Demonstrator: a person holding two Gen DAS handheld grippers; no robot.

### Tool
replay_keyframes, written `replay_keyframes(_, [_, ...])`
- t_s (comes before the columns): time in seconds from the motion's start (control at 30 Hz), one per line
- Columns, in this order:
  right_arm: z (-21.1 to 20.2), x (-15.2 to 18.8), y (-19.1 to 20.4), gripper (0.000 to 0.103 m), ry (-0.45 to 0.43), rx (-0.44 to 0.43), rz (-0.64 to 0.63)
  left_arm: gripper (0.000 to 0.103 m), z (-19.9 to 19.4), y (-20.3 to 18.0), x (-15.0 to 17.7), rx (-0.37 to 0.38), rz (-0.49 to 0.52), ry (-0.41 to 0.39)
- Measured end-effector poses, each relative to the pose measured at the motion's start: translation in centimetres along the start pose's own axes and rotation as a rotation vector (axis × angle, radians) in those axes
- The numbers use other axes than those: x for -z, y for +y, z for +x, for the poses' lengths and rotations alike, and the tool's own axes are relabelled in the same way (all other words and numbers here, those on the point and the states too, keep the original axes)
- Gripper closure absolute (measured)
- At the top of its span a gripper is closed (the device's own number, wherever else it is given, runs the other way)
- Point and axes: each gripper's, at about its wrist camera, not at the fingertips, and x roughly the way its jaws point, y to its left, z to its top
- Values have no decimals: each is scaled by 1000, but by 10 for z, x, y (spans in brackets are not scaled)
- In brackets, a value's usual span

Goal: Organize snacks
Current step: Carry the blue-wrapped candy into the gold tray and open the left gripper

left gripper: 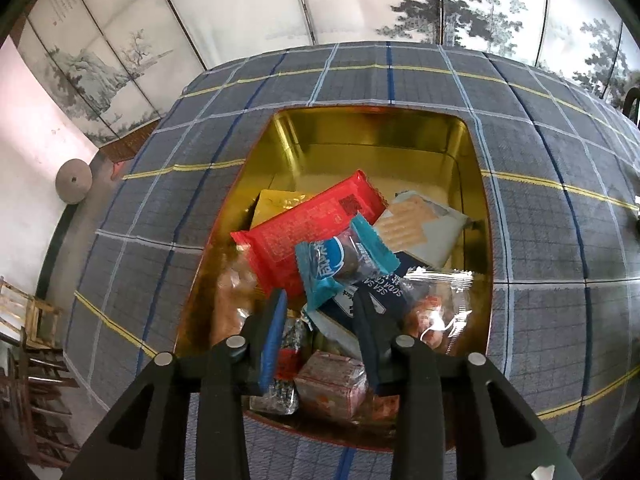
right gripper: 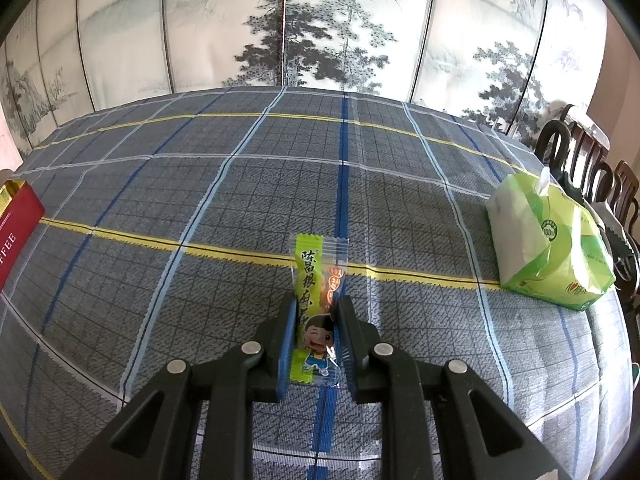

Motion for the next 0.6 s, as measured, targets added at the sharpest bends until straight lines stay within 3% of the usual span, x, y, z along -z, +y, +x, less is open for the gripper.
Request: replay_keyframes(0.6, [-1,-1,2,83,-3,29,-25,41,-40,-7,6,-32,44,-111])
